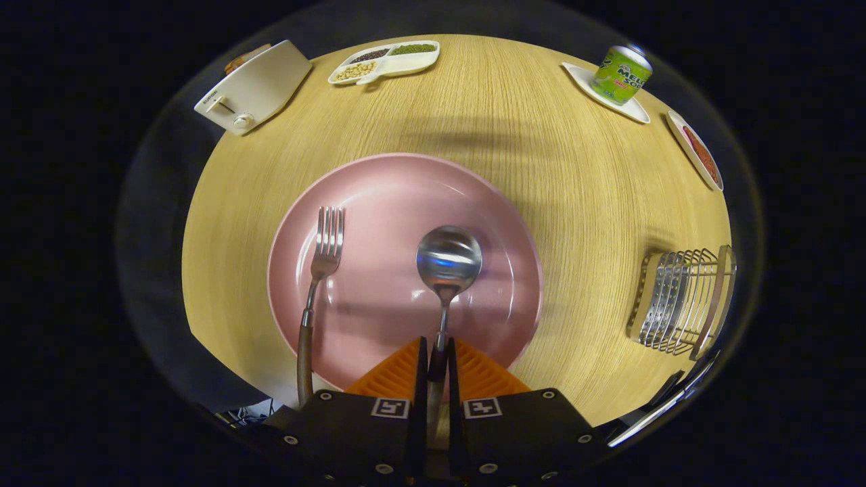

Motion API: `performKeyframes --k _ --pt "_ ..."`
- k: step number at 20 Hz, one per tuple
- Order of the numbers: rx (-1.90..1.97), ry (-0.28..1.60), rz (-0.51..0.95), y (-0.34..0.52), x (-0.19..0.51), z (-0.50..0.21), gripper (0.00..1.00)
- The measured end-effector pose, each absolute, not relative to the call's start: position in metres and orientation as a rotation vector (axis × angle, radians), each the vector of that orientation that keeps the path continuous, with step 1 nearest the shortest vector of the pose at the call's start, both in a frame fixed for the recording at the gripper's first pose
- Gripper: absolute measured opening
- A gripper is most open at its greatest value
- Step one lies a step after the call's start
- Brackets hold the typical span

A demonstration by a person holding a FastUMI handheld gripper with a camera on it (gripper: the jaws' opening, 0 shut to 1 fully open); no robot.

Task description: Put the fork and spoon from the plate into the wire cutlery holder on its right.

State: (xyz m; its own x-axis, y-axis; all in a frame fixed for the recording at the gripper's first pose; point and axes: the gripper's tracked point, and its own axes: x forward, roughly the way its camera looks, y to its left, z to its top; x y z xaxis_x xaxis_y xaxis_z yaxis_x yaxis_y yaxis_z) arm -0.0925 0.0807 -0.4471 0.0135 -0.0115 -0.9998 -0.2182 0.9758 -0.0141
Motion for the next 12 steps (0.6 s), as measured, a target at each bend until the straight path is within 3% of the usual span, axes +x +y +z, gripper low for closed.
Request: performKeyframes --k 5,12 --pt "-0.157 1.521 0.172 0.081 -0.085 -0.439 0.05" --pt "-0.121 1.389 0.161 0.062 -0.073 -0.391 0.04"
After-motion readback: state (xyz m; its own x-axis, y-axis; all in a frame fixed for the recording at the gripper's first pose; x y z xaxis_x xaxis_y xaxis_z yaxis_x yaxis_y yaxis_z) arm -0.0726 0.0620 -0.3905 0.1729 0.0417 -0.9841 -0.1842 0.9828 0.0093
